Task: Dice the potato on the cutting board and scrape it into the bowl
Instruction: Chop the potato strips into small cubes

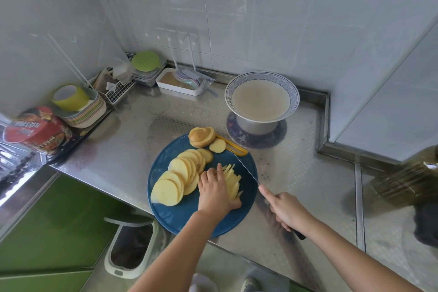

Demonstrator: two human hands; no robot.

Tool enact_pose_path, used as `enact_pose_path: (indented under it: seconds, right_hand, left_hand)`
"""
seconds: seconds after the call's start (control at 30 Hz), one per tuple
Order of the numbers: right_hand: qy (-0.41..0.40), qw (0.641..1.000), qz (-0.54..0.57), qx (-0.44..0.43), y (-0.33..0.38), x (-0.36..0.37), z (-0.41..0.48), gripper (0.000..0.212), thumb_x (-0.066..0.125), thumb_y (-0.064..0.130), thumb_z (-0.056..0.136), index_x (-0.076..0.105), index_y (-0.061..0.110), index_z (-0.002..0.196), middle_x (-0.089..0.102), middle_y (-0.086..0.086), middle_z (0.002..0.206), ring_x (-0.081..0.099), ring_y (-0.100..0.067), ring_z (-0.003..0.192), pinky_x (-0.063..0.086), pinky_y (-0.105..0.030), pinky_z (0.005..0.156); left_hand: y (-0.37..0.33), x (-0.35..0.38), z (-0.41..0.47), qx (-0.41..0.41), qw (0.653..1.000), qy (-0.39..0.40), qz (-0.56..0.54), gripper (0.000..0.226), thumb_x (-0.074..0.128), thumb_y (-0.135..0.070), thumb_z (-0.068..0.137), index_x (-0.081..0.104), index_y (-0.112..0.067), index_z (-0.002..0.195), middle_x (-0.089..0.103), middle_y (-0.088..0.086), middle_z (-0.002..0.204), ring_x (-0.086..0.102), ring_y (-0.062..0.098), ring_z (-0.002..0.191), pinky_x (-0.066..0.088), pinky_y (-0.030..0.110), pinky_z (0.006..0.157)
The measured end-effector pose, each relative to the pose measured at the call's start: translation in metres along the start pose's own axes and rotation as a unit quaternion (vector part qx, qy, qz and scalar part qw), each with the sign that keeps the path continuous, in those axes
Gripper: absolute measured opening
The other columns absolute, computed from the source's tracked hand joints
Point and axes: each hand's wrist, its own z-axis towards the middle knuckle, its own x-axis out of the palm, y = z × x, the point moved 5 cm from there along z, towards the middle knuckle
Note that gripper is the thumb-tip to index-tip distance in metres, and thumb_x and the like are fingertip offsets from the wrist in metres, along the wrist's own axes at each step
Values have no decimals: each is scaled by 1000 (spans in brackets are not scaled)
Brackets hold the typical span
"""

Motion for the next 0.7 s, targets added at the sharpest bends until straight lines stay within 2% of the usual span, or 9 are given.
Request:
enact_pose_path:
  seconds: [0.1, 0.2, 0.3, 0.37, 0.43, 0.53, 0.7]
  right_hand:
    - [-7, 1000, -6, 6, 0, -6, 1, 66, 35, 74, 90, 30, 17, 57, 33, 2, 42, 33, -14, 34, 32, -26, 45]
    - [-5, 1000, -10, -5, 4, -8, 1, 66, 36, 75, 89, 28, 18, 57, 31, 3, 42, 31, -14, 33, 30, -27, 45]
    - [-9, 1000, -18, -14, 9, -11, 1, 66, 35, 74, 90, 28, 18, 57, 30, 5, 40, 29, -14, 32, 28, -26, 44]
    - [-9, 999, -26, -16, 11, -11, 0, 66, 35, 74, 90, 28, 18, 58, 30, 5, 39, 29, -15, 31, 28, -25, 44]
    - [-6, 999, -34, -17, 12, -11, 1, 65, 35, 74, 90, 28, 18, 58, 31, 6, 39, 30, -14, 30, 28, -24, 43]
    - [2, 999, -45, -15, 13, -7, 1, 65, 33, 75, 89, 28, 18, 59, 30, 6, 38, 30, -14, 30, 27, -22, 40]
    - [15, 999, -42, -12, 12, -3, 0, 64, 34, 75, 89, 26, 18, 60, 28, 6, 39, 27, -14, 31, 24, -23, 40]
  left_hand:
    - [10, -2, 2, 68, 997, 21, 7, 110, 64, -57, 76, -3, -16, 152, 16, 7, 152, 13, 28, 140, 12, 41, 119]
    - [14, -1, -2, 87, 996, 16, -9, 114, 66, -60, 76, -8, -18, 152, 6, 2, 157, 4, 25, 144, 6, 39, 120]
    - [15, 1, -16, 105, 994, -32, -31, 115, 65, -63, 74, -12, -25, 150, -7, 1, 158, -6, 22, 145, -2, 36, 118]
    - [17, 4, -28, 113, 987, -101, -54, 115, 67, -62, 71, -11, -30, 149, -3, 3, 156, -4, 23, 143, 2, 41, 119]
    - [25, 12, -37, 85, 982, -143, -91, 115, 71, -59, 66, 1, -25, 150, 7, 4, 153, 4, 25, 141, 9, 45, 118]
    - [33, 21, -44, 23, 973, -153, -171, 117, 74, -56, 67, 3, -19, 152, 9, 2, 152, 7, 23, 142, 8, 34, 116]
    - [29, 22, -37, 21, 969, -157, -190, 118, 77, -52, 67, 3, -17, 152, 5, -4, 152, 4, 18, 143, 3, 25, 114]
